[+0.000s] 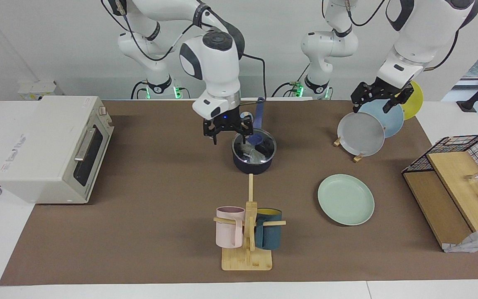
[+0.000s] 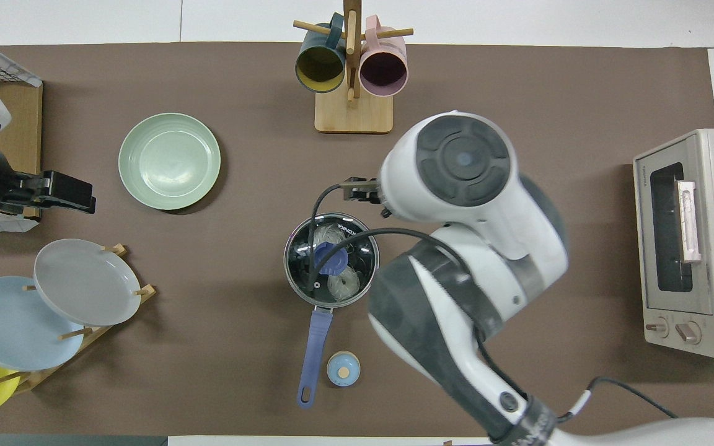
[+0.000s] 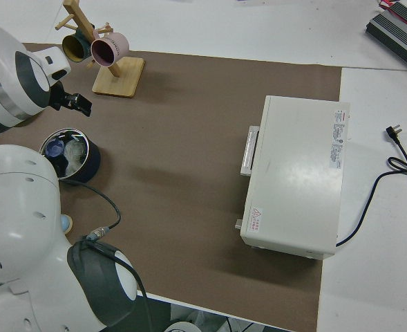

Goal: Transfer vermicelli from plate to pot

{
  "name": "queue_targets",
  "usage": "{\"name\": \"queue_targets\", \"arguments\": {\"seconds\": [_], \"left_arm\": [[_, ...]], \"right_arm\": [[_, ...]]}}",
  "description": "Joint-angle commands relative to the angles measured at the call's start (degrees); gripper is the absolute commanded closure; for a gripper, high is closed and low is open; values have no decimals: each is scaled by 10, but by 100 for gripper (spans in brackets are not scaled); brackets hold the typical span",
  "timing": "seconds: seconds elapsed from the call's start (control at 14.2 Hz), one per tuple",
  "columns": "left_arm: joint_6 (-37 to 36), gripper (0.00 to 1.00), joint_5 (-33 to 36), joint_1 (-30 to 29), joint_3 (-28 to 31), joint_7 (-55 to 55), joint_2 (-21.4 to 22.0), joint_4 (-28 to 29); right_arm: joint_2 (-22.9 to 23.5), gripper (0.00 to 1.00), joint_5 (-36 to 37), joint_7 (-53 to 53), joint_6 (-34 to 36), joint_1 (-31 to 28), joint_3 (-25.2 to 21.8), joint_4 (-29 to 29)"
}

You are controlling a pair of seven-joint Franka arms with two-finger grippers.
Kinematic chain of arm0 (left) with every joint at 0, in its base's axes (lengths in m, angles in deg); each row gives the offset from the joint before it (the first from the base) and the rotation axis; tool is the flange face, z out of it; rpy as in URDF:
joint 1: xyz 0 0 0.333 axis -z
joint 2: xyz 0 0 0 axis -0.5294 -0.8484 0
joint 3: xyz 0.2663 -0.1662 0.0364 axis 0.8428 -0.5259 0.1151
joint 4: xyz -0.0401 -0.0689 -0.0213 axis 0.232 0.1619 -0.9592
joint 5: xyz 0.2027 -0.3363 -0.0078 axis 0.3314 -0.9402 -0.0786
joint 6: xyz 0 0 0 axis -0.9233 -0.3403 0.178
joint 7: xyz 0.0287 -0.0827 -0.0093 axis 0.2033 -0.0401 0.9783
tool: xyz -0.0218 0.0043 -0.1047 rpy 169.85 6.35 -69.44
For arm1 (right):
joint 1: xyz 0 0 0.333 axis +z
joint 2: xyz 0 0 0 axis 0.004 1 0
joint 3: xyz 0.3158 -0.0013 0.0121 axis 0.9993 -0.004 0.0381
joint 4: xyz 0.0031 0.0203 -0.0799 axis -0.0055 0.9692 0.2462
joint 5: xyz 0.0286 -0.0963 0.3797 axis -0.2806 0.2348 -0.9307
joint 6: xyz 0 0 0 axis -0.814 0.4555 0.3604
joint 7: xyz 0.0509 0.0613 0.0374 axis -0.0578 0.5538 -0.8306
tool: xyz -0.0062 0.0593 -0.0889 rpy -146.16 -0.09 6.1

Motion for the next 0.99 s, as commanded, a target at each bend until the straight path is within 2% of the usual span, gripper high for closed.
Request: {"name": "queue_targets", "arguments": {"seconds": [0.0, 0.21, 0.49, 0.64, 0.92], "left_arm": [[-11, 0, 8, -8, -5, -3, 6, -2], [-11, 0, 8, -9, -5, -3, 6, -2], [-11, 0, 8, -8, -5, -3, 6, -2], [-11, 0, 8, -8, -5, -3, 6, -2], [-11, 0, 8, -9, -5, -3, 6, -2]], "right_arm": [[-57, 0, -40, -80, 57, -20, -54, 11], [-102, 0, -42, -164, 161, -30, -122, 13], [-136, 0, -42, -307, 236, -37, -190, 13], [-144, 0, -39, -314, 261, -49, -203, 13], [-138, 0, -22, -335, 252, -49, -241, 6]]}}
